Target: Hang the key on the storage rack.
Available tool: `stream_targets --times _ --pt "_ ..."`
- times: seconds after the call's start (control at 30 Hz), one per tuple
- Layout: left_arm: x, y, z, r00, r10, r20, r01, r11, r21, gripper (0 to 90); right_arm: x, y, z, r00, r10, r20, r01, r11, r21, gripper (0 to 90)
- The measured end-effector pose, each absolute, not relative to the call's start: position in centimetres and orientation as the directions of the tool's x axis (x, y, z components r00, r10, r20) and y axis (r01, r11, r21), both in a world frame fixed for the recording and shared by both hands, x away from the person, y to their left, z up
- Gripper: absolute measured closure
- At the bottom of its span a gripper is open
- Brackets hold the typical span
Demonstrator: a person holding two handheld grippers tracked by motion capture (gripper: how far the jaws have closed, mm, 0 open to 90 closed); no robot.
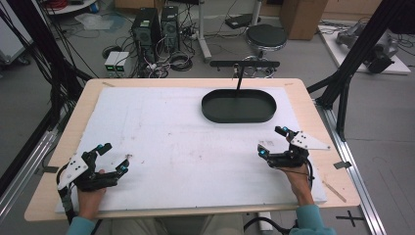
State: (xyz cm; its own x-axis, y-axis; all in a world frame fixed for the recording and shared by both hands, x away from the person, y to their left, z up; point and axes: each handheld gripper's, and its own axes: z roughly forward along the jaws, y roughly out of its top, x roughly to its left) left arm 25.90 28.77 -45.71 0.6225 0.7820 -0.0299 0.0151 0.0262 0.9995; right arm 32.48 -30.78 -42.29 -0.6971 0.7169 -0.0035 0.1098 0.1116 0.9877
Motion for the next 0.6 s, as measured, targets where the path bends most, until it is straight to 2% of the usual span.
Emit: stream_targets --times 0.23,0.4,0.6 --pt "25.9 28.8 -45.7 0.623 0.782 -0.030 0.015 0.027 1.000 12.1 31.9 -30.4 -44.8 -0.679 0.733 -0.037 0.091 0.134 0.987 0.5" --pt "25.9 28.8 -45.7 0.623 0.782 -0.034 0.015 0.031 0.999 12.1 31.7 -31.0 -44.9 -0.676 0.737 0.007 0.083 0.067 0.994 0.5" --pt "25.9 28.8 -45.7 0.623 0.782 -0.030 0.012 0.029 1.000 12.1 31.7 -30.9 -44.9 -0.670 0.743 0.008 0.087 0.067 0.994 0.6"
